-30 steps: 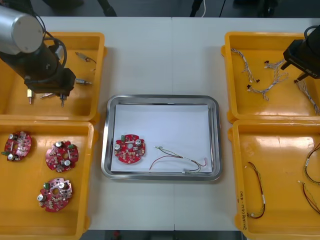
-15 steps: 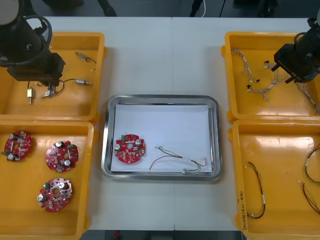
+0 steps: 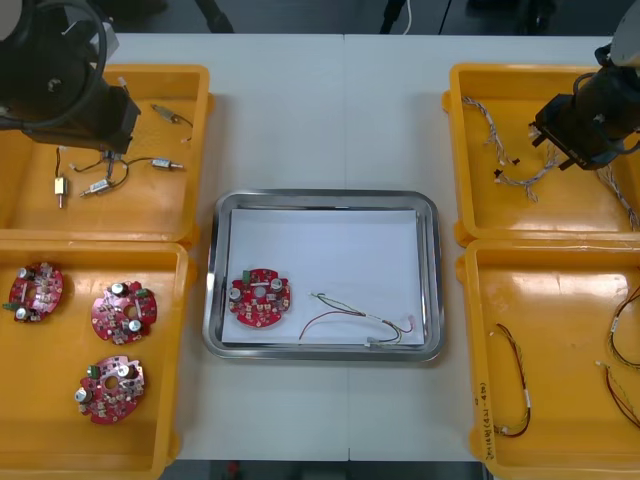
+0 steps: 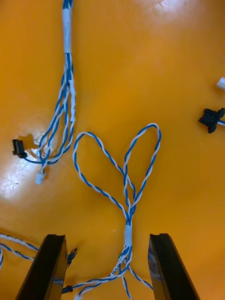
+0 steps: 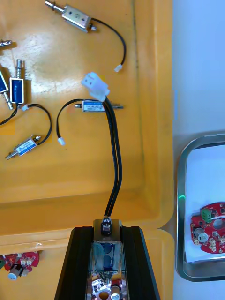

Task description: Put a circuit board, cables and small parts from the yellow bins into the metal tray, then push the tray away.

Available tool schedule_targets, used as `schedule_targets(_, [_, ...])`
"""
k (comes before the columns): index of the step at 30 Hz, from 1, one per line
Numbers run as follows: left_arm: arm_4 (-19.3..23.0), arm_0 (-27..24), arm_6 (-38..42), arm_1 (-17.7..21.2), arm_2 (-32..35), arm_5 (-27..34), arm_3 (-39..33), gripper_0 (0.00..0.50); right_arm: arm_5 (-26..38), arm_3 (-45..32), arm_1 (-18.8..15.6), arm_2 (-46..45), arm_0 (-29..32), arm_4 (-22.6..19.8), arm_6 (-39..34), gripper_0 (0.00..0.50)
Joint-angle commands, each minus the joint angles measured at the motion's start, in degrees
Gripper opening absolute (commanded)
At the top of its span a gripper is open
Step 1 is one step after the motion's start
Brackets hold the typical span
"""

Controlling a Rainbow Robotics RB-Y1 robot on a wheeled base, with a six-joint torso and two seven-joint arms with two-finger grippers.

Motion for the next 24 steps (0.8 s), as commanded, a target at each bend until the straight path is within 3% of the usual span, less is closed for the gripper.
schedule_targets(1, [-1.32,1.65,9.19,-2.49,1.37,0.5,-4.54,0.0,-1.68,2.21,0.83,0.32,-2.98,0.56,-0.96,0.5])
schedule_targets(24, [-11.69,1.48,23.51,-10.05,-14.18,-2.62,-7.53,0.0,-3.52,7.04,1.89,0.23,-2.72,0.64,-2.27,0.5])
